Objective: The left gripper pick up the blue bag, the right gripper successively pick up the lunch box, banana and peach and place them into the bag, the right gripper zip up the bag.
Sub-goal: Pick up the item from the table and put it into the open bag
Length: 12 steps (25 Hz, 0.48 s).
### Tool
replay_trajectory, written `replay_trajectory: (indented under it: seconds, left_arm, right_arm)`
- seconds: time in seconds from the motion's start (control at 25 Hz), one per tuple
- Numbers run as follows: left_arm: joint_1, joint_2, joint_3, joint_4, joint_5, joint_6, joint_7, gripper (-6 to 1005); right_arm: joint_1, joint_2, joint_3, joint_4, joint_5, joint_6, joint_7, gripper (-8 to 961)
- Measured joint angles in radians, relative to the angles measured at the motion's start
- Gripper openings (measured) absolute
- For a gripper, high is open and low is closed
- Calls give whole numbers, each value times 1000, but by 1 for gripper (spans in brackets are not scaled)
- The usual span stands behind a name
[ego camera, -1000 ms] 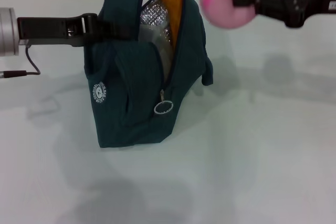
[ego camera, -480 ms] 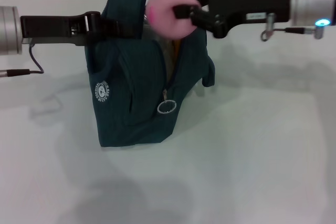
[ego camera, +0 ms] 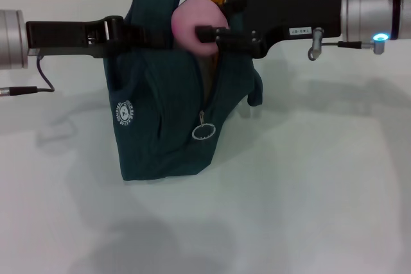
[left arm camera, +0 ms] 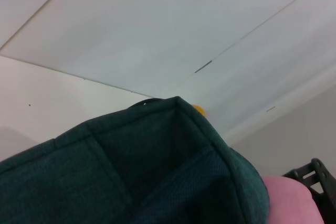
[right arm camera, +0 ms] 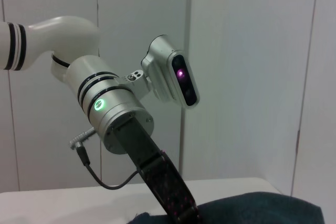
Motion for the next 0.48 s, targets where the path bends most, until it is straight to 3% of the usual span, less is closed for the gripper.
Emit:
replay_trajectory:
  seconds: [0.4,0.48]
  left_arm:
    - [2,1,0,0,0,0,1,32]
    - [3,1,0,0,0,0,1,32]
  right_arm:
    - [0,-5,9,-10,-4,3,11,610]
    - [4,-7,9,-10,-6,3,14,668]
